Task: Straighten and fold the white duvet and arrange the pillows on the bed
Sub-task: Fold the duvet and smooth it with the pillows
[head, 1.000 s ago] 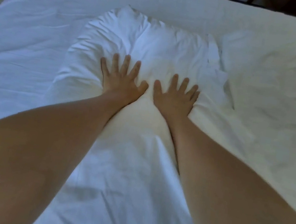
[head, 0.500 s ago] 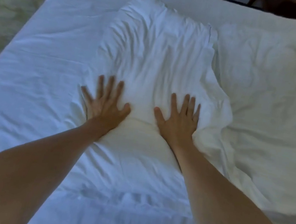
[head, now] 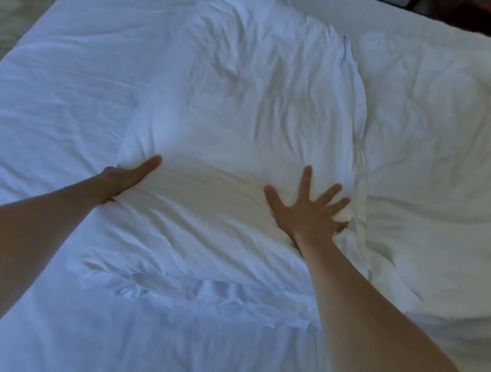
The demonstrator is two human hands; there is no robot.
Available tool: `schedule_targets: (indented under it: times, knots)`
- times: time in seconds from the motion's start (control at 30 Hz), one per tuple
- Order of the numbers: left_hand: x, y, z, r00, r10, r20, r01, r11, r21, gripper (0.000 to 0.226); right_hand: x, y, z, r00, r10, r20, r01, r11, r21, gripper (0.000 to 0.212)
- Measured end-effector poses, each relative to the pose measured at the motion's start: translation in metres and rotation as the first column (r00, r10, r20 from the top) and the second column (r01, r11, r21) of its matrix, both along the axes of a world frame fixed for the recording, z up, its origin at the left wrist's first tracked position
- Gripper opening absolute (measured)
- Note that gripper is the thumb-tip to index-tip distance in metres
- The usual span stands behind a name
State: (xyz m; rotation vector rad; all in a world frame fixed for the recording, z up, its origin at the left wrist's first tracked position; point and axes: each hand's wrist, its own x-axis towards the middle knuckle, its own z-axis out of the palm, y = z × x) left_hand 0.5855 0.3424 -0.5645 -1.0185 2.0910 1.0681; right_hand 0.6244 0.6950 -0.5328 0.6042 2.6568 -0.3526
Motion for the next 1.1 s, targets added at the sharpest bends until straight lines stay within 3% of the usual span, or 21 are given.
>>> schedule_targets:
  times: [0.17, 0.27, 0.4, 0.5, 0.57, 0.67, 0.8, 0.87, 0.93, 1.03, 1.1]
  knots:
    - [0.007, 0.024, 0.002, 0.995, 0.015, -0.094, -0.017, 1.0, -0.023, 0.133, -0.002, 0.011, -0.008, 1.0, 0.025, -0.006, -0.025, 0.998, -0.063, 0.107]
    - [0.0, 0.038, 0.02, 0.984, -0.057, -0.167, 0.038, 0.993, -0.113, 0.114, -0.001, 0.024, -0.006, 0.999, 0.052, -0.014, -0.053, 0.99, -0.133, 0.107]
    - [-0.007, 0.082, 0.072, 0.946, -0.07, -0.317, -0.005, 0.973, -0.23, 0.099, 0.009, 0.048, 0.003, 0.989, 0.137, -0.046, -0.144, 0.971, -0.19, 0.101]
    - [-0.009, 0.141, 0.13, 0.891, -0.047, -0.452, -0.091, 0.956, -0.28, 0.087, 0.012, 0.077, 0.019, 0.99, 0.129, -0.047, -0.138, 0.927, -0.348, 0.09]
    - [-0.008, 0.189, 0.175, 0.863, -0.111, -0.492, -0.071, 0.939, -0.336, 0.081, 0.016, 0.103, 0.035, 0.996, 0.022, -0.088, -0.066, 0.839, -0.54, 0.081]
    - [-0.015, 0.269, 0.238, 0.805, -0.207, -0.556, -0.039, 0.917, -0.397, 0.071, 0.023, 0.152, 0.066, 0.951, -0.257, -0.17, 0.014, 0.588, -0.809, 0.07]
    - [-0.021, 0.428, 0.314, 0.685, -0.412, -0.601, 0.07, 0.858, -0.509, 0.061, 0.035, 0.247, 0.13, 0.857, -0.491, -0.158, 0.003, 0.31, -0.951, 0.058]
    - [-0.018, 0.526, 0.342, 0.602, -0.522, -0.604, 0.155, 0.819, -0.553, 0.056, 0.043, 0.306, 0.157, 0.807, -0.57, -0.157, -0.027, 0.23, -0.973, 0.055]
    - [-0.014, 0.622, 0.357, 0.532, -0.621, -0.576, 0.271, 0.769, -0.58, 0.05, 0.052, 0.369, 0.174, 0.773, -0.61, -0.173, -0.056, 0.205, -0.977, 0.059]
    - [0.001, 0.749, 0.359, 0.391, -0.777, -0.493, 0.598, 0.622, -0.505, 0.043, 0.069, 0.47, 0.179, 0.666, -0.73, -0.152, -0.038, 0.171, -0.985, 0.083]
    - [0.017, 0.812, 0.356, 0.319, -0.849, -0.421, 0.836, 0.462, -0.296, 0.029, 0.085, 0.529, 0.185, 0.575, -0.816, -0.059, -0.026, 0.053, -0.998, 0.063]
